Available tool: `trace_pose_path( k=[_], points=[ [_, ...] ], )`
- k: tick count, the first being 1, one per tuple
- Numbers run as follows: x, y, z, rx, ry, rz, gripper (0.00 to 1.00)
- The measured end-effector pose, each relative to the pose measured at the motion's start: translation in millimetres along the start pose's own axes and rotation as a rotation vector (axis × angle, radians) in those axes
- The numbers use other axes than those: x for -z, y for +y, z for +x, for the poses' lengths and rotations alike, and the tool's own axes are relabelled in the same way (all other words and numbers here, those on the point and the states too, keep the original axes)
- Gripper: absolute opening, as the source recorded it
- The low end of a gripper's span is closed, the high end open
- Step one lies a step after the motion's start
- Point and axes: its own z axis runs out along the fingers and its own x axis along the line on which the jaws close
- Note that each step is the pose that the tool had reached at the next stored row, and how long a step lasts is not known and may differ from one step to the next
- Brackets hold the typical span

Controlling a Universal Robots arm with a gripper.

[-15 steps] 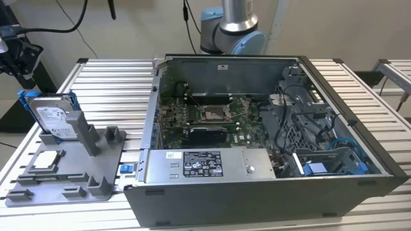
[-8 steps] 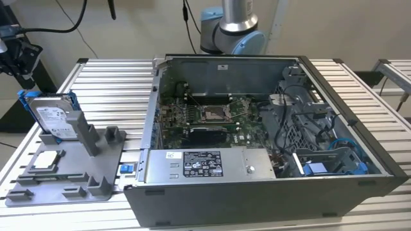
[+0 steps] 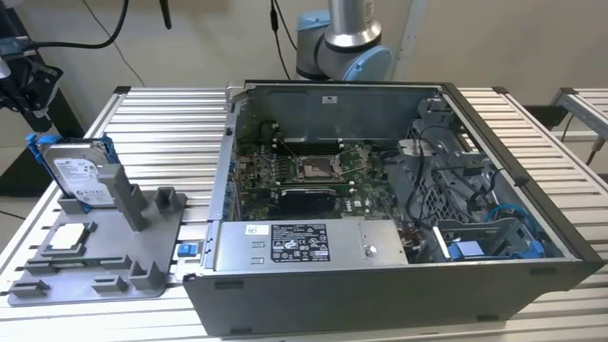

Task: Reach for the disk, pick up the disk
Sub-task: 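Reach for the disk, then pick up the disk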

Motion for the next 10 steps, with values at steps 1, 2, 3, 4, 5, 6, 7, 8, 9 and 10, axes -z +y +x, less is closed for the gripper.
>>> trace_pose_path(
  k=[1, 2, 3, 4, 5, 6, 7, 8, 9, 10],
  points=[
    [0.0, 0.0, 0.0, 0.001, 0.0000, -0.0001, 0.00],
    [0.0, 0.0, 0.0, 0.003, 0.0001, 0.0000, 0.00],
    [0.0, 0.0, 0.0, 0.006, 0.0003, 0.0000, 0.00],
    [0.0, 0.0, 0.0, 0.009, 0.0004, 0.0000, 0.00],
    [0.0, 0.0, 0.0, 0.013, 0.0006, 0.0000, 0.00],
    [0.0, 0.0, 0.0, 0.018, 0.0006, 0.0000, 0.00],
    [0.0, 0.0, 0.0, 0.025, 0.0009, 0.0000, 0.00],
    [0.0, 0.0, 0.0, 0.032, 0.0012, -0.0001, 0.00],
    [-0.1, 0.0, 0.1, 0.041, 0.0014, -0.0001, 0.00],
    [0.0, 0.0, 0.0, 0.051, 0.0020, 0.0000, 0.00]
  ],
)
